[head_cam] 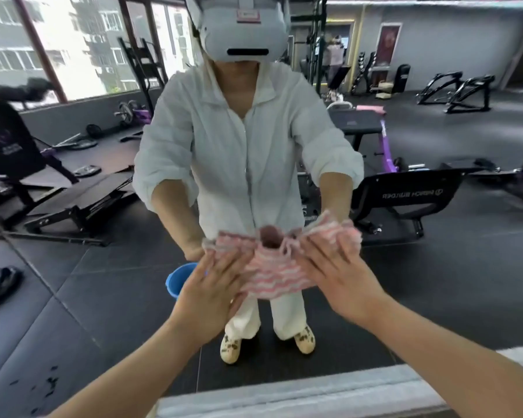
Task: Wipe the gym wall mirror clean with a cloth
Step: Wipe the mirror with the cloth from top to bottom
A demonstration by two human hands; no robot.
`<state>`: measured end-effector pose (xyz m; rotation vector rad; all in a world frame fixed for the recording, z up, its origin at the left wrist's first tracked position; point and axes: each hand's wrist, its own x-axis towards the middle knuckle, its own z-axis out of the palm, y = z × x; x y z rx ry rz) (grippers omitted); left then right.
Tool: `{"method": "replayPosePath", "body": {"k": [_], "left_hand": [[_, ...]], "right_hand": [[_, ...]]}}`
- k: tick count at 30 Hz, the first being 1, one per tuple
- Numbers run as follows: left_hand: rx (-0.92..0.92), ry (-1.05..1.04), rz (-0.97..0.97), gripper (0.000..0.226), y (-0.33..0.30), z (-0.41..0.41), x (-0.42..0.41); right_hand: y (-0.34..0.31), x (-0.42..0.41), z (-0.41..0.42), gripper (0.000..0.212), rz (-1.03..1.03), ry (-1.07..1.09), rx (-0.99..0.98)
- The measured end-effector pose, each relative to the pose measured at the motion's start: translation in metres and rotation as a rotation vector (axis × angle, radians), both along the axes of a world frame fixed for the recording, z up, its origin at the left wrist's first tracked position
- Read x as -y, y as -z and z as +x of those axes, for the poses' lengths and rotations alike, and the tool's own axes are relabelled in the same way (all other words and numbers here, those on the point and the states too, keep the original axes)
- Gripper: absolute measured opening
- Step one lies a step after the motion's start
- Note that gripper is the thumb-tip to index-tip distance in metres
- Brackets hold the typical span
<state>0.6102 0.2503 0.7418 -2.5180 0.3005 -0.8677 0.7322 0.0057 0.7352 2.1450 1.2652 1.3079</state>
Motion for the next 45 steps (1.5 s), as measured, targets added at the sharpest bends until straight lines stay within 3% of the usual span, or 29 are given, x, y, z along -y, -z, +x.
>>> {"method": "replayPosePath", "body": {"k": [6,10,15,19,22,26,28,31,34,41,45], "left_hand": [[0.350,0.012,-0.103,0.053,-0.109,0.045,0.041],[0.384,0.018,-0.160,0.056,-0.122,0.058,0.069],[0.202,0.022,0.084,0.058,-0.059,0.062,0.076],[0.018,0.013,0.189,0.087,-0.010,0.055,0.082],[-0.188,-0.012,0.196,0.101,0.016,0.048,0.090],[-0.561,-0.107,0.283,0.076,0.037,0.040,0.112],[-0.635,-0.157,0.303,0.068,0.037,0.037,0.124],[-0.480,-0.099,0.207,0.071,0.032,0.036,0.122],[-0.312,-0.083,0.149,0.060,0.014,0.041,0.119],[0.156,-0.107,0.041,0.059,-0.059,0.074,0.137],[0.314,-0.115,-0.066,0.069,-0.102,0.090,0.154]], "right_hand": [[-0.114,0.011,0.017,0.069,0.419,0.007,-0.012],[-0.113,0.019,0.022,0.066,0.461,0.021,-0.039],[-0.048,0.047,0.027,0.072,0.280,0.042,-0.045],[0.009,0.072,0.027,0.109,0.057,0.115,-0.147],[0.042,0.085,0.027,0.101,-0.079,0.077,-0.223],[0.068,0.101,0.031,0.089,-0.271,0.018,-0.254],[0.069,0.106,0.033,0.082,-0.343,0.020,-0.243],[0.058,0.112,0.038,0.070,-0.316,-0.007,-0.206],[0.037,0.116,0.047,0.051,-0.158,-0.060,-0.158],[-0.054,0.104,0.072,0.061,0.315,-0.117,0.006],[-0.104,0.093,0.081,0.063,0.451,-0.162,0.051]]}}
